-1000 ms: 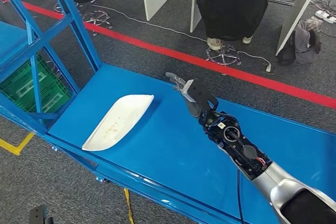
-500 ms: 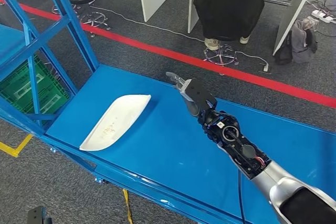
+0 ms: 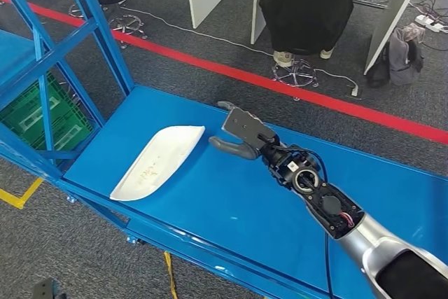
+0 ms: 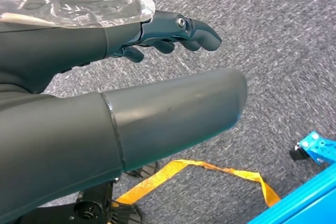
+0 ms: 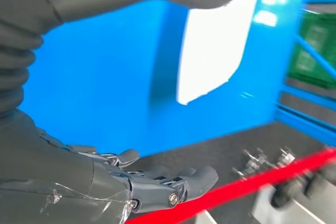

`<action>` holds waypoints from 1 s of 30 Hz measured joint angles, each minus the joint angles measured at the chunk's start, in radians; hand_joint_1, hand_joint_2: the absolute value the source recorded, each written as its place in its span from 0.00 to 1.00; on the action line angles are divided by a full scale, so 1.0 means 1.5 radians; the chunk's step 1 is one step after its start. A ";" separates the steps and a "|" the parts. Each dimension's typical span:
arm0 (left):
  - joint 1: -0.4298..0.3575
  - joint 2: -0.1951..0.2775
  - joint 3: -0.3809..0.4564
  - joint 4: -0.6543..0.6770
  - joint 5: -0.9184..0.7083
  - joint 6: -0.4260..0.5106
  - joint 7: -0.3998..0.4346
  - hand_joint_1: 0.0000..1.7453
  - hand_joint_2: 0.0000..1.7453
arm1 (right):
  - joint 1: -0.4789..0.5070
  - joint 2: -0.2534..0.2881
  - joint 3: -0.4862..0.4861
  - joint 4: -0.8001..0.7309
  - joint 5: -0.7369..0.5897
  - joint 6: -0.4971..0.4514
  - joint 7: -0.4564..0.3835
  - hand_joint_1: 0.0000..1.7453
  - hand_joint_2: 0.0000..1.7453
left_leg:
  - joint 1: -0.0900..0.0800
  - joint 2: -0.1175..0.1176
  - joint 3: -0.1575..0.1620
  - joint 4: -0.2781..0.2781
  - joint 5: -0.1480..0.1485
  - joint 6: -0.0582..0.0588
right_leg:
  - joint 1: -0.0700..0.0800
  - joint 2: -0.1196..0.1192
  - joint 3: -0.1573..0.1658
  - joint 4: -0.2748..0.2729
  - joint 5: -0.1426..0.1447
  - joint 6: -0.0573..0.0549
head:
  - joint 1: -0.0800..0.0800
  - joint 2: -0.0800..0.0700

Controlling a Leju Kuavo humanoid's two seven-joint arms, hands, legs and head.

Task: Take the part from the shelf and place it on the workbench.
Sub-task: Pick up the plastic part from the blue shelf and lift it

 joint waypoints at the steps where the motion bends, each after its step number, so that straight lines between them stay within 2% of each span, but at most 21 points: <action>1: 0.002 0.001 0.000 0.000 0.003 -0.001 0.000 0.00 0.00 | -0.004 -0.006 0.003 -0.007 0.002 0.012 0.016 0.00 1.00 | 0.000 0.000 0.000 0.000 0.000 0.000 | 0.000 0.000 0.000 0.000 0.000 0.000 | 0.000 0.000; 6: 0.009 0.008 0.000 0.000 0.020 -0.005 -0.002 0.00 0.00 | -0.034 -0.041 0.031 -0.041 0.000 0.072 0.089 0.00 1.00 | 0.000 0.000 0.000 0.000 0.000 0.000 | 0.000 0.000 0.000 0.000 0.000 0.000 | 0.000 0.000; 13: 0.017 0.015 0.000 0.000 0.039 -0.007 -0.005 0.00 0.00 | -0.094 -0.092 0.086 -0.081 -0.006 0.123 0.183 0.00 1.00 | 0.000 0.000 -0.001 0.000 0.000 0.000 | 0.000 0.000 0.000 0.000 0.000 0.000 | 0.000 0.000; 20: 0.018 0.020 0.000 0.000 0.040 -0.008 -0.005 0.00 0.00 | -0.154 -0.135 0.151 -0.098 -0.008 0.199 0.208 0.00 1.00 | 0.000 0.000 -0.001 0.001 0.000 0.000 | 0.000 0.000 0.000 0.000 0.000 0.000 | 0.000 0.000; 30: 0.018 0.021 0.000 0.000 0.052 -0.003 -0.022 0.00 0.00 | -0.226 -0.172 0.249 -0.097 -0.020 0.251 0.203 0.00 1.00 | 0.000 0.000 -0.002 0.001 0.000 0.000 | 0.000 0.000 -0.001 0.000 0.000 0.000 | 0.000 0.000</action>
